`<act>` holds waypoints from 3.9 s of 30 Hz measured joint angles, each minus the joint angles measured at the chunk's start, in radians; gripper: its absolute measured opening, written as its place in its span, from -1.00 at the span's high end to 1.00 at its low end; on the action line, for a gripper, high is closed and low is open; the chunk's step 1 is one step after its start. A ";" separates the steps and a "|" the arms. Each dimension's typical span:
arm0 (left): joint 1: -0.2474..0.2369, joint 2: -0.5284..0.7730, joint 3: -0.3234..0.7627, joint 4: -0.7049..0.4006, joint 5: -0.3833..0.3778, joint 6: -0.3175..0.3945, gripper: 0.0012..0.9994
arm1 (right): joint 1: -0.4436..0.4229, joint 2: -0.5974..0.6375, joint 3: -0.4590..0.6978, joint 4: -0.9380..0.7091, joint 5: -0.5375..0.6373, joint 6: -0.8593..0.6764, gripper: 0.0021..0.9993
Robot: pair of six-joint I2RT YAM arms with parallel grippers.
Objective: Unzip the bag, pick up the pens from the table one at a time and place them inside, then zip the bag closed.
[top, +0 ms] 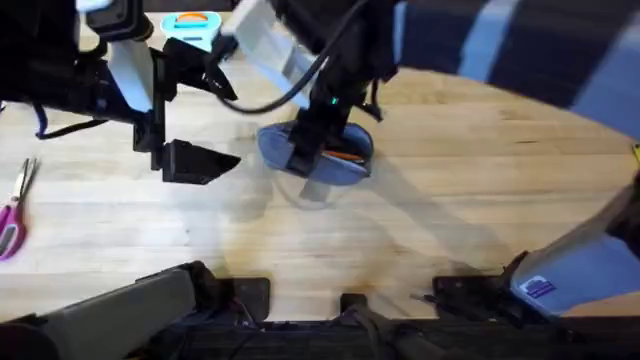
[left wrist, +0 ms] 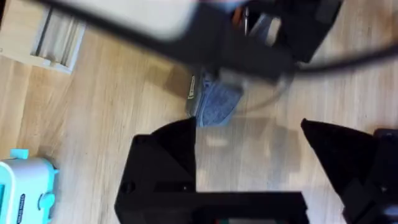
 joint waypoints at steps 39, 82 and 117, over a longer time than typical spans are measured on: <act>0.000 0.000 0.000 0.000 0.000 0.000 -0.99 | -0.308 0.130 0.072 0.162 0.192 0.020 -1.00; 0.000 0.000 0.000 0.000 0.000 0.000 -0.99 | -0.293 0.301 0.110 0.163 0.272 0.118 0.92; 0.000 0.000 0.000 0.000 0.000 0.000 -0.99 | -0.313 -0.276 0.136 -0.123 0.071 -0.360 0.93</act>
